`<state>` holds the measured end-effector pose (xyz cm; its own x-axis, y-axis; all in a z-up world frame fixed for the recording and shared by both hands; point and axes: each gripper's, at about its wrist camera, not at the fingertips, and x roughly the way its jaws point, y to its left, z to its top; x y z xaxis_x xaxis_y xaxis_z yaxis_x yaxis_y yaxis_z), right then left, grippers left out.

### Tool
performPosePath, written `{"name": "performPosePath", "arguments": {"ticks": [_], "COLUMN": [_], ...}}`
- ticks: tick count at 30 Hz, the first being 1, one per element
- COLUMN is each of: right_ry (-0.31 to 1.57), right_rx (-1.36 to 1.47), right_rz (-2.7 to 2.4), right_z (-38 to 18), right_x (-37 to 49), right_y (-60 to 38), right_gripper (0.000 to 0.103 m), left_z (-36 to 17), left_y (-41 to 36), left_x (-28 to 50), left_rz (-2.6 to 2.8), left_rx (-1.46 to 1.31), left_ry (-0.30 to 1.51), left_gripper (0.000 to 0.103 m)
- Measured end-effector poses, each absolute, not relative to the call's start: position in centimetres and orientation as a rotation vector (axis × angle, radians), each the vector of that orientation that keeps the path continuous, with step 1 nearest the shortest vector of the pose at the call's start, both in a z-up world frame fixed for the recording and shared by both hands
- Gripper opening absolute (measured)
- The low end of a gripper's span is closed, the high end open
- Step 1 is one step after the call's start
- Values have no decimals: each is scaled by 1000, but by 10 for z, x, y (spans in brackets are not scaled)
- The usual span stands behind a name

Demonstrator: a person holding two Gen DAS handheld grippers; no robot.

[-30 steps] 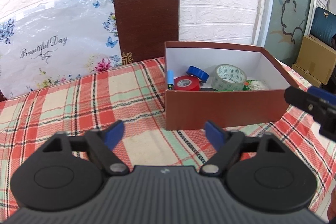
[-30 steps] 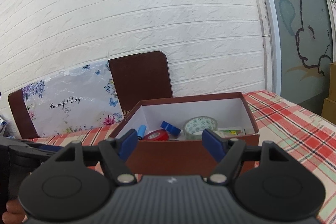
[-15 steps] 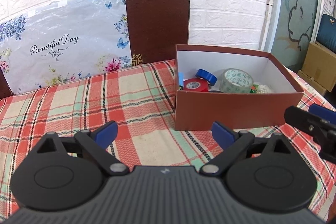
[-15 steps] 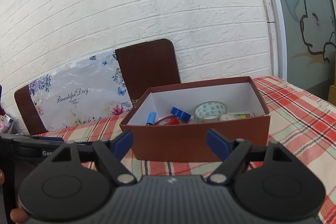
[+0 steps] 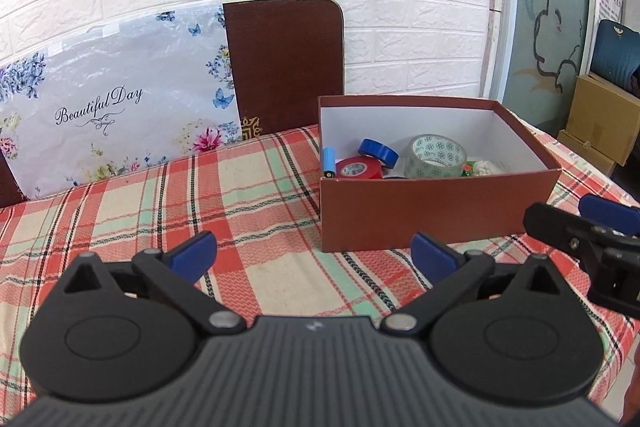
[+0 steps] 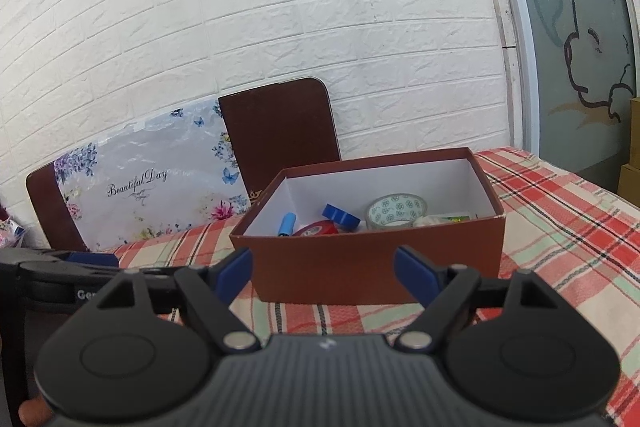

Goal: Organize objects

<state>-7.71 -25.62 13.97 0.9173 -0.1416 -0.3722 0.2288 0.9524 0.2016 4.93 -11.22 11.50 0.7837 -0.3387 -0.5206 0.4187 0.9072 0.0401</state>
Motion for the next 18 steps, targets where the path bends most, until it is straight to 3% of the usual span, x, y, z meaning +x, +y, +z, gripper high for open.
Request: {"name": "performPosePath", "arguments": {"ticks": [18], "right_ry": [382], "right_rx": [223], "right_rz": [-164], "right_z": [140], "right_x": [-83], "right_y": [-235], "right_gripper": [83], "left_z": [107], "left_y": [-92], "left_x": [41], "left_rz": [-361], "left_rx": [174], "left_ry": [560], "left_gripper": [103]}}
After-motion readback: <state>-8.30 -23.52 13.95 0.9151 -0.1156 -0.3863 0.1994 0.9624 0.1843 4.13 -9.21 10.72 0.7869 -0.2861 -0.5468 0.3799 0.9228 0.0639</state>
